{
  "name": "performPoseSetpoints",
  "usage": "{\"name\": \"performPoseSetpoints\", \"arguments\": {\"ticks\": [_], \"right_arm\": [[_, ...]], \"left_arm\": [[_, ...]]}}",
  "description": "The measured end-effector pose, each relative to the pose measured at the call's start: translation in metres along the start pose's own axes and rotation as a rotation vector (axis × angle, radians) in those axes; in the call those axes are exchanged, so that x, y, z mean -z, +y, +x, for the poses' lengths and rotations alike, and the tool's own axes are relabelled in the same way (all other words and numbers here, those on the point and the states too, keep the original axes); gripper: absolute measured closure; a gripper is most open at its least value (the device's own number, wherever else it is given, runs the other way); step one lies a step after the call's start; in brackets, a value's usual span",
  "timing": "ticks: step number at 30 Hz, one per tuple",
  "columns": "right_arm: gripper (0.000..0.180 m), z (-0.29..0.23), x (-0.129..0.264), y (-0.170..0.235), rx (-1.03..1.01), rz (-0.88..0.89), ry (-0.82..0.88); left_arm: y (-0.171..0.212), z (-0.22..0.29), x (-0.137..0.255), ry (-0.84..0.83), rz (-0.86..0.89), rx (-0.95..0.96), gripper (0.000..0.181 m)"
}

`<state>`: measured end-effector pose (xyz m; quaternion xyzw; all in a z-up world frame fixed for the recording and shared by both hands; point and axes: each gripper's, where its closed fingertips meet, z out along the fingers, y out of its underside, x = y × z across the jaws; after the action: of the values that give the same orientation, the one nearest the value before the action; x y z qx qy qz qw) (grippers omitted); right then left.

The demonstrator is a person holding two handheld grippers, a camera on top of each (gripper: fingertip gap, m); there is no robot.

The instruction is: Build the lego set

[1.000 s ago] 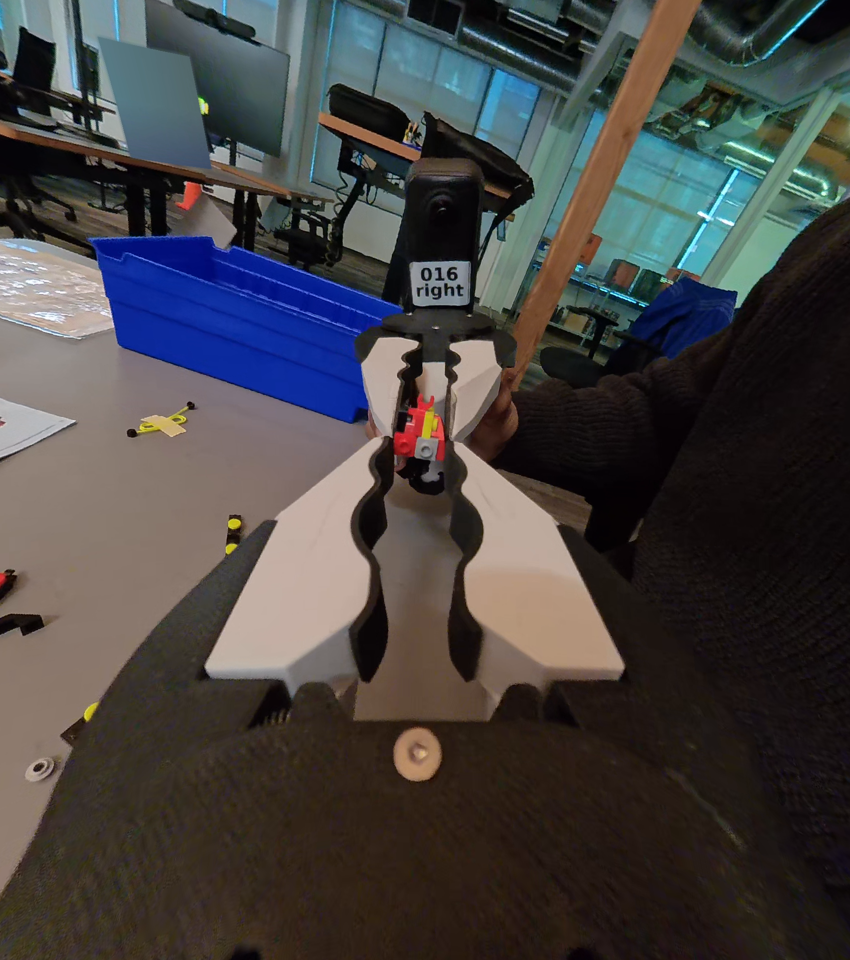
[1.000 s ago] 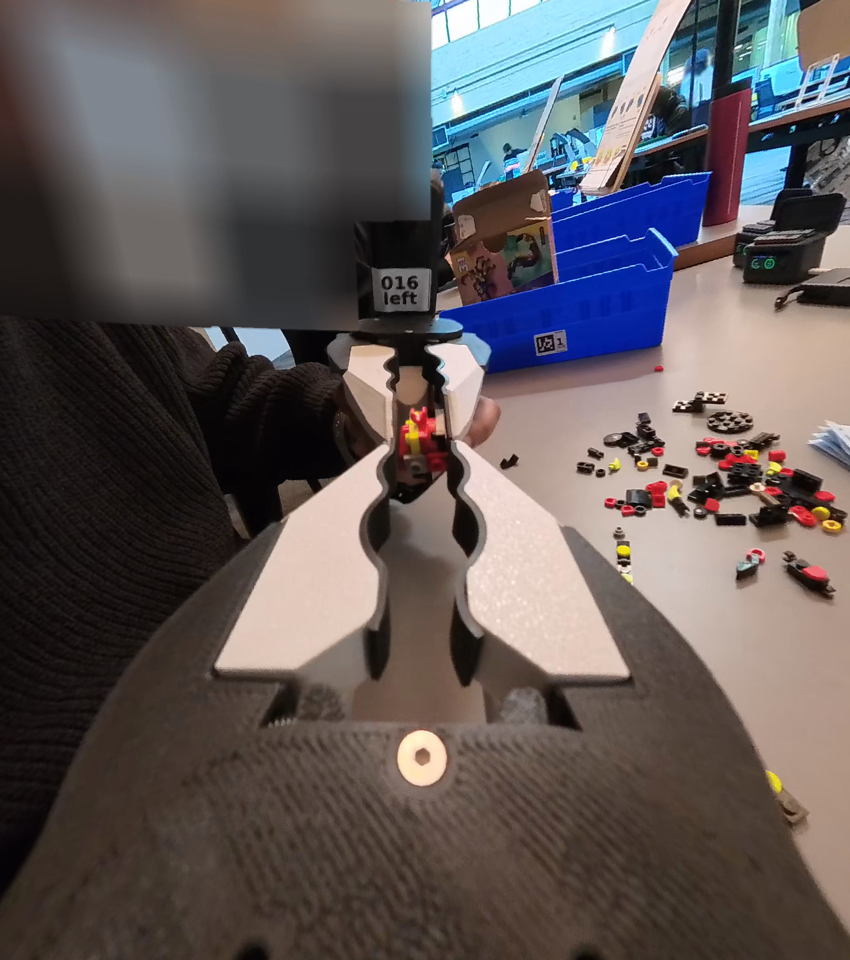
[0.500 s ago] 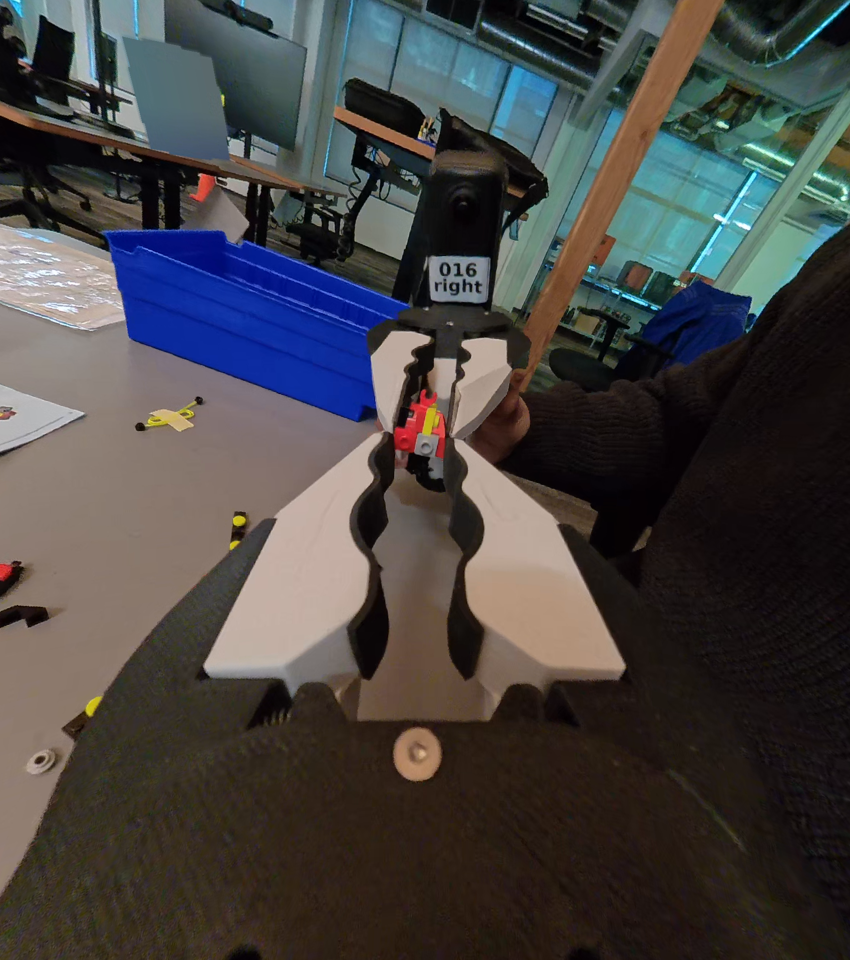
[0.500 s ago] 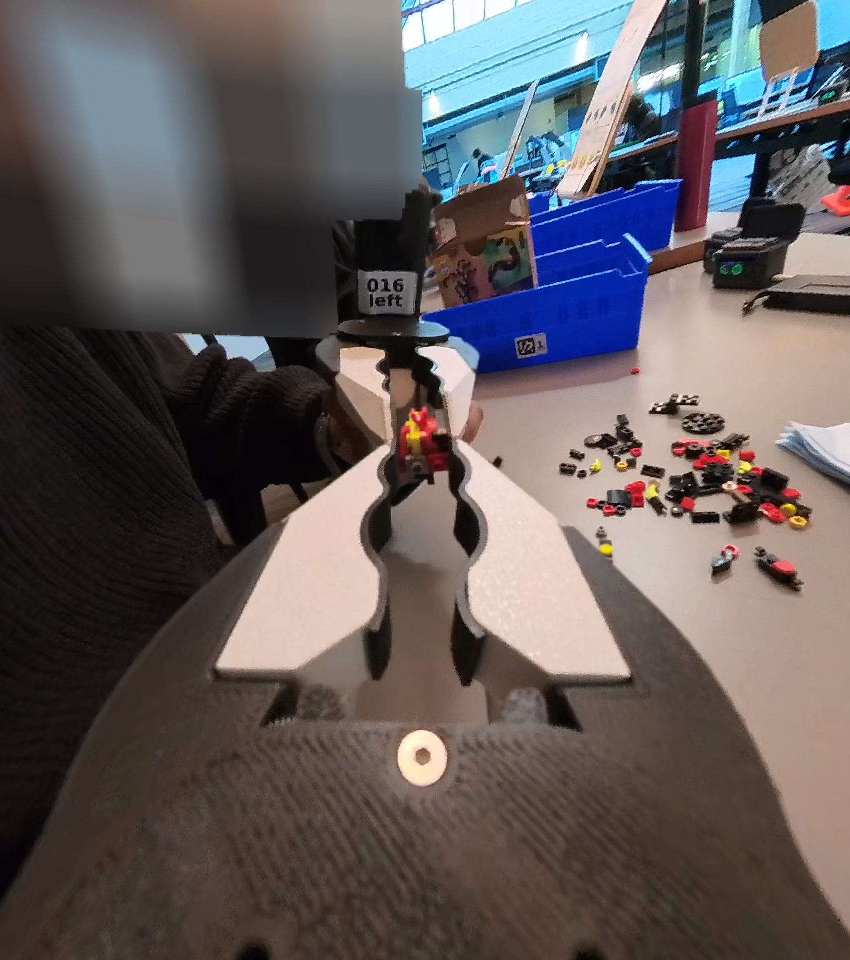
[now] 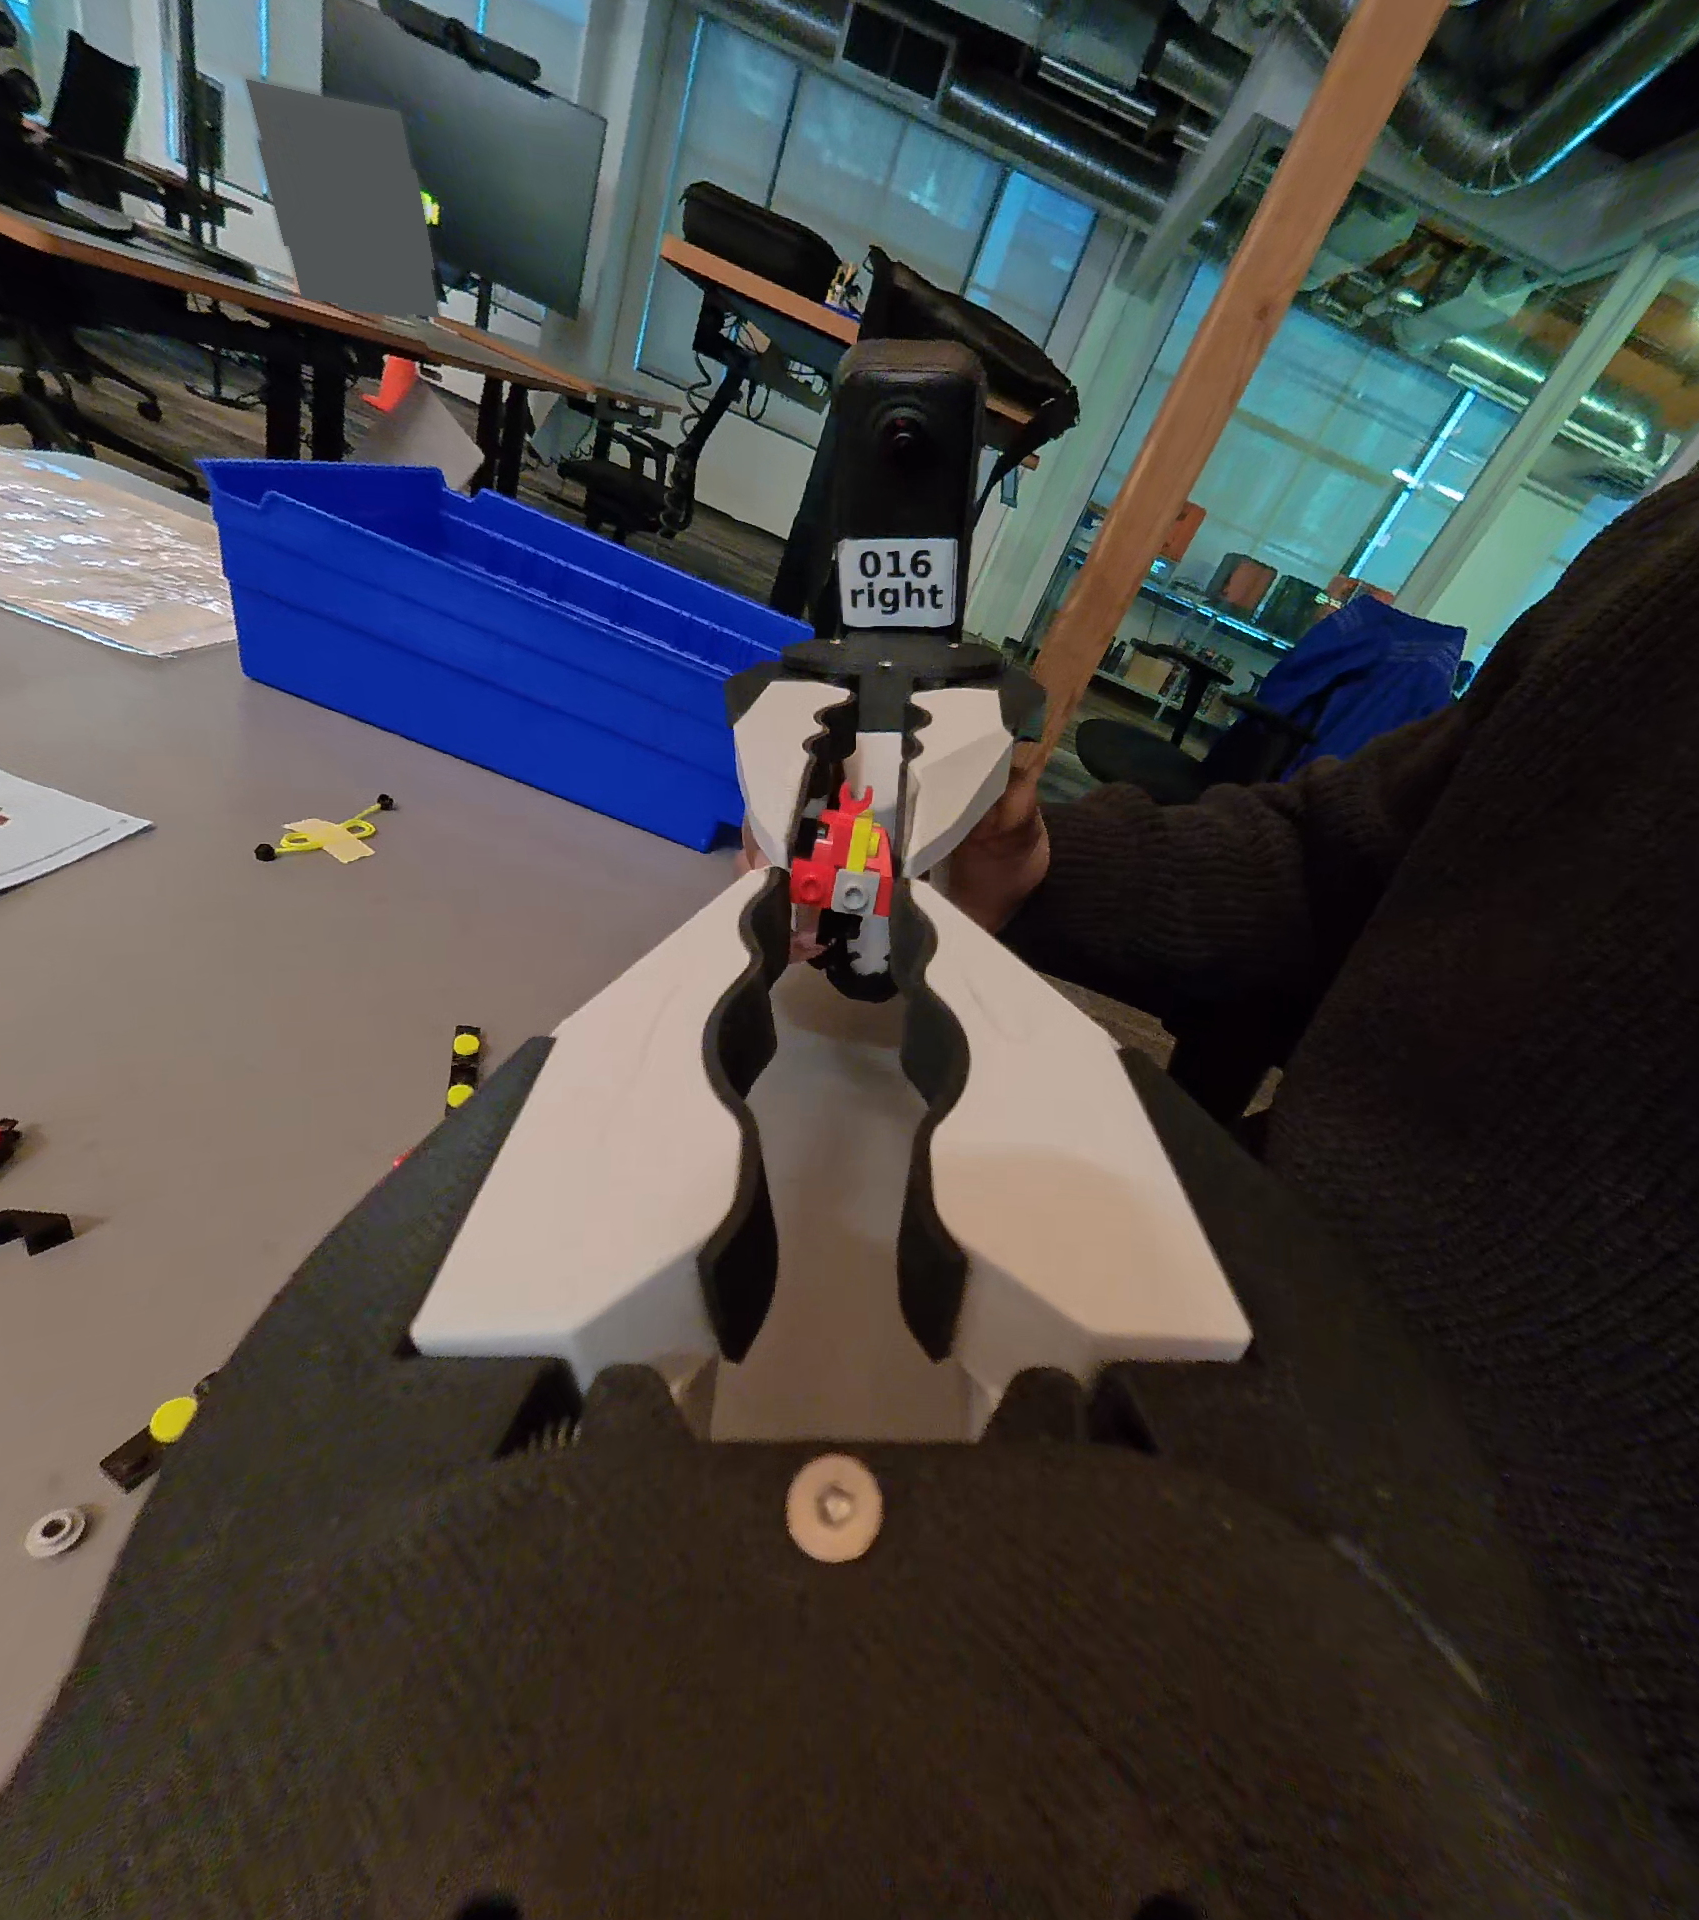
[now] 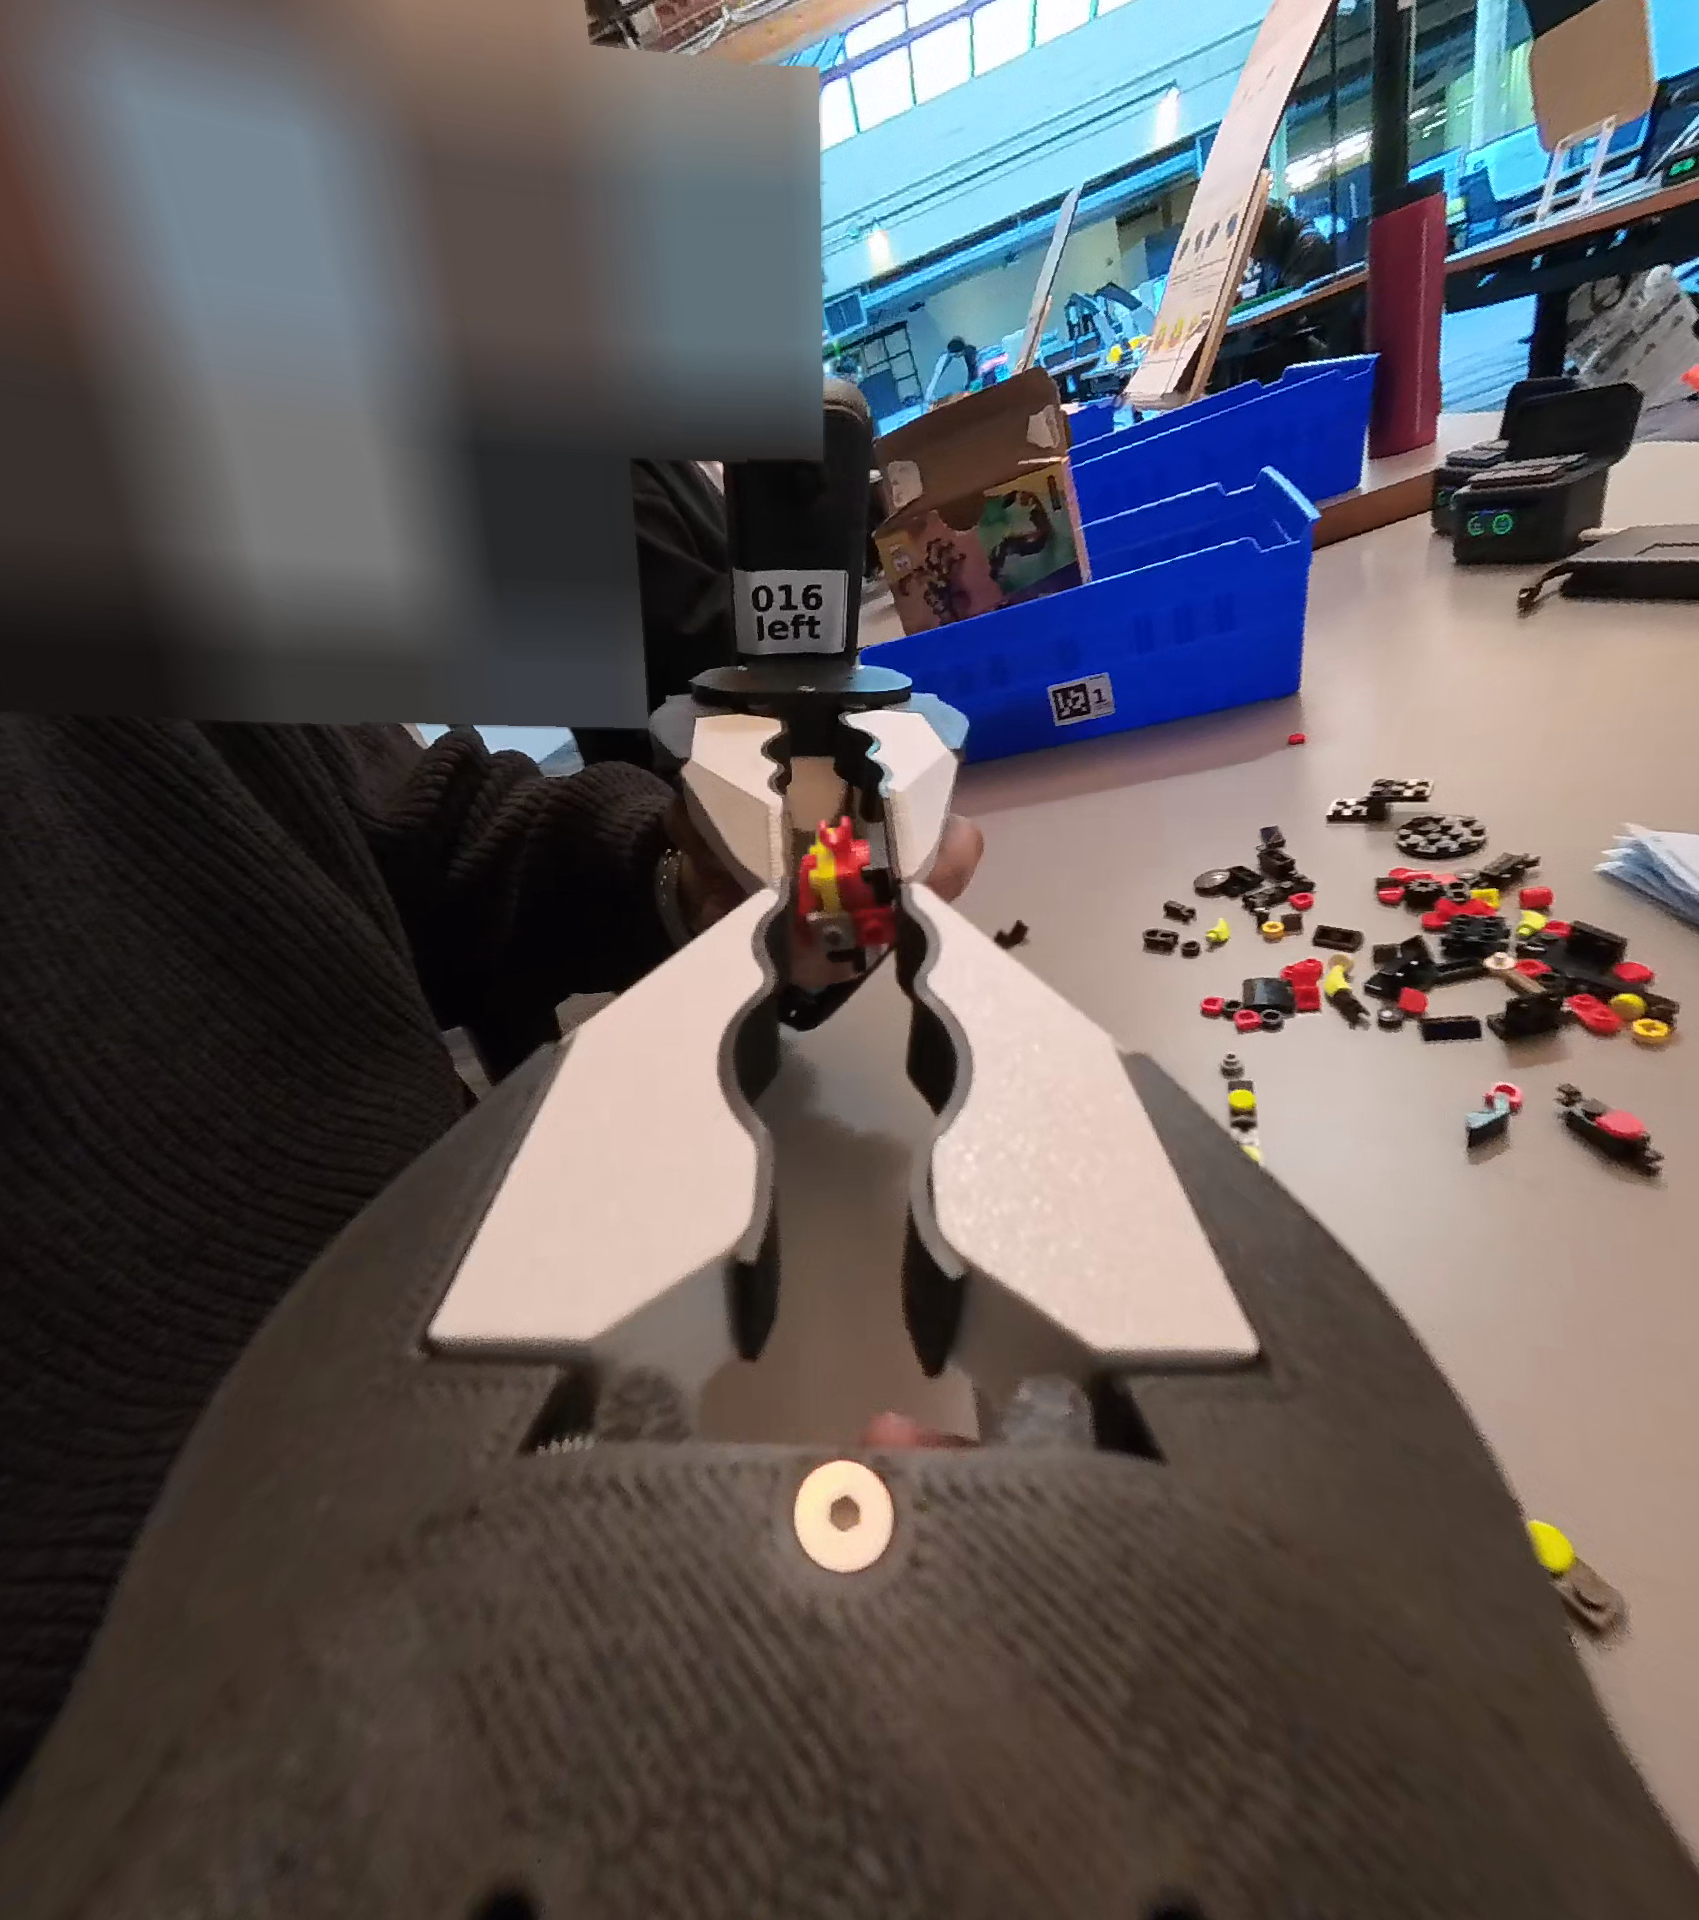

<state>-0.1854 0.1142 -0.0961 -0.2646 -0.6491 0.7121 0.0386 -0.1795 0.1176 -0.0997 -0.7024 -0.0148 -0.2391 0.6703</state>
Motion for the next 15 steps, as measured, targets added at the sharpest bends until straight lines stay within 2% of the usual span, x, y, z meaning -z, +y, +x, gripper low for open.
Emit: {"name": "performPoseSetpoints", "arguments": {"ticks": [15], "right_arm": [[0.164,0.0007,0.0017,0.0016,-0.122,0.003,-0.055]], "left_arm": [[0.0035,-0.0007,-0.0018,-0.028,-0.022,-0.052,0.164]]}}
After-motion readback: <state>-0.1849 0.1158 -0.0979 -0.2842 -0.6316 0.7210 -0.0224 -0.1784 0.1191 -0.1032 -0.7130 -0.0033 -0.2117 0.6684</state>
